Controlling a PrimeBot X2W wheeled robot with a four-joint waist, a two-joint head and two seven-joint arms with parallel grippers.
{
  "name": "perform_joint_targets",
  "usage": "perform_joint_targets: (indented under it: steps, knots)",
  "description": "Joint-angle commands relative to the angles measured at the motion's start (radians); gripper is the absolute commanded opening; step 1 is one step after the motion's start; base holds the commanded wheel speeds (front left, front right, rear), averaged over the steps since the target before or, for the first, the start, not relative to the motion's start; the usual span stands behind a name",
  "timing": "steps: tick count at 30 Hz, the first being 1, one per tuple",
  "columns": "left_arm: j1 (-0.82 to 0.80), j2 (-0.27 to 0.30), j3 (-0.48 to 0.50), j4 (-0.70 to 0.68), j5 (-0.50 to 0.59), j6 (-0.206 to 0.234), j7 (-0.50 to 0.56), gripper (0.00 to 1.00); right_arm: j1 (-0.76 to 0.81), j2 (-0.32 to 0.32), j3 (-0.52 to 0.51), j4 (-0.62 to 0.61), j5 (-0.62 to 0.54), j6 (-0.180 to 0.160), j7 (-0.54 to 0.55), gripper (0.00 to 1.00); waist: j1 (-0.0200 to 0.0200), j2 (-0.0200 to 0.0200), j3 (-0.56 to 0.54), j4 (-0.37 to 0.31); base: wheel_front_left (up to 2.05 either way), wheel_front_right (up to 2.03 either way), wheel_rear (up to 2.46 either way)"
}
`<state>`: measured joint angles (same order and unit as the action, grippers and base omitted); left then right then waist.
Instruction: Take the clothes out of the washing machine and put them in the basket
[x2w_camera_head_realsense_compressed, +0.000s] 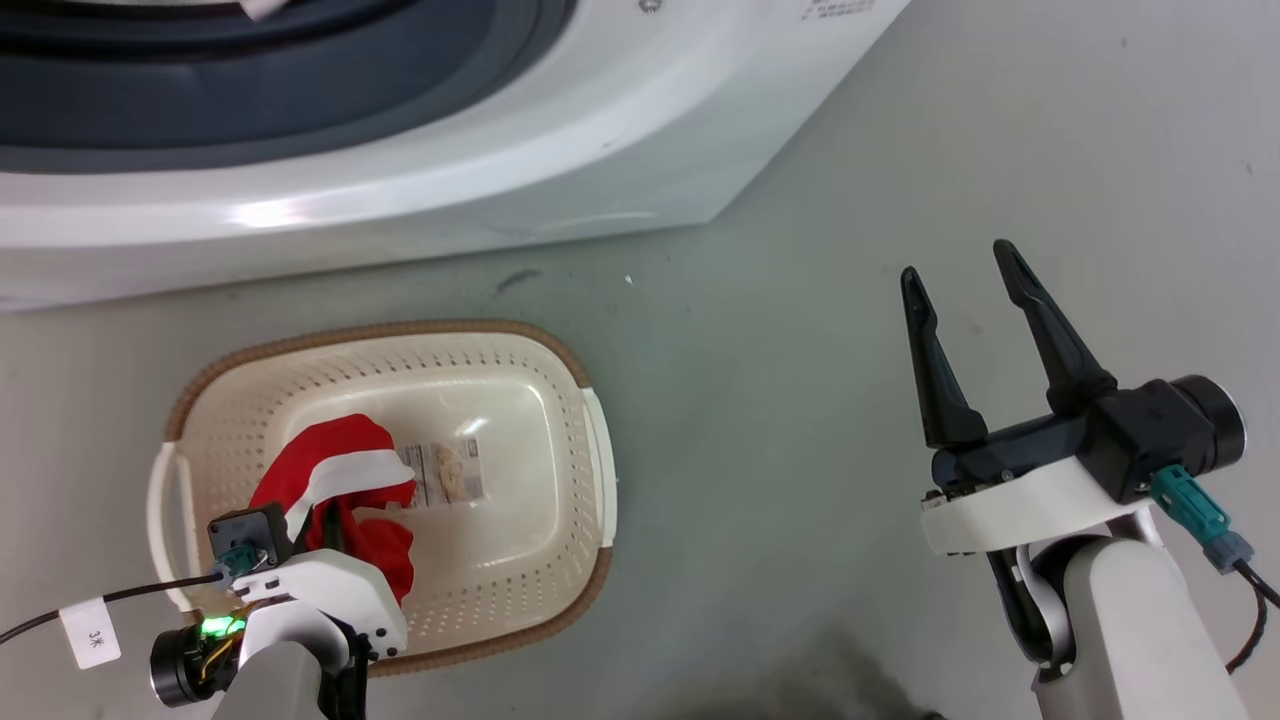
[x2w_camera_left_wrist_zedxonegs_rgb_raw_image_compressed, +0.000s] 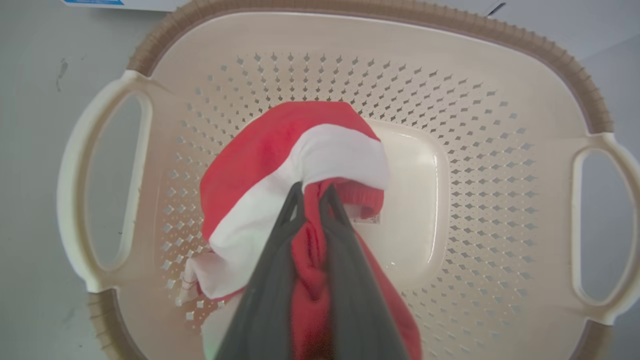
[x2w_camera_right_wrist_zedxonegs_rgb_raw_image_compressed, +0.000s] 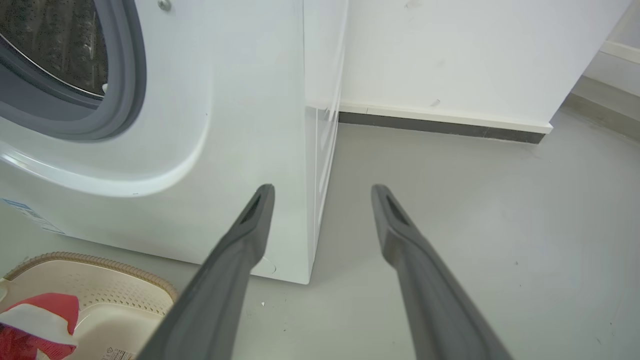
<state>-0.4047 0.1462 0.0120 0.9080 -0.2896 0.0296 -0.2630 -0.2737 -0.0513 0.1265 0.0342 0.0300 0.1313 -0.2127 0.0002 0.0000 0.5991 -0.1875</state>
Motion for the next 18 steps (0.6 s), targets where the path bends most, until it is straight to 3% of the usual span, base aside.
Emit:
perform_joint_targets:
  steps: [1, 13, 15, 16, 18]
  knots:
    - [-0.023, 0.0, 0.005, 0.018, 0.007, 0.005, -0.002, 0.0, -0.023, 0.002, 0.005, -0.003, 0.009, -0.001, -0.01, 1.0, -0.0002, 0.0, 0.071, -0.031, 0.0, 0.0, 0.0]
    - [-0.118, 0.012, 0.017, 0.259, 0.007, -0.007, -0.003, 0.02, -0.058, 0.002, 0.024, 0.029, 0.023, -0.001, -0.036, 1.0, -0.0002, 0.0, 0.146, -0.06, 0.0, 0.0, 0.0]
    - [-0.127, 0.01, 0.018, 0.279, 0.004, -0.009, -0.003, 0.49, -0.06, 0.002, 0.024, 0.039, 0.023, -0.001, -0.039, 1.0, -0.0002, 0.0, 0.137, -0.057, 0.0, 0.0, 0.0]
    - [-0.13, 0.011, 0.019, 0.281, 0.004, -0.007, -0.003, 1.0, -0.06, 0.002, 0.024, 0.044, 0.024, -0.001, -0.041, 1.0, -0.0002, 0.0, 0.128, -0.055, 0.0, 0.0, 0.0]
    - [-0.128, 0.01, 0.024, 0.273, 0.002, -0.006, -0.003, 1.0, -0.055, 0.002, 0.023, 0.053, 0.025, -0.001, -0.042, 1.0, -0.0002, 0.0, 0.102, -0.049, 0.0, 0.0, 0.0]
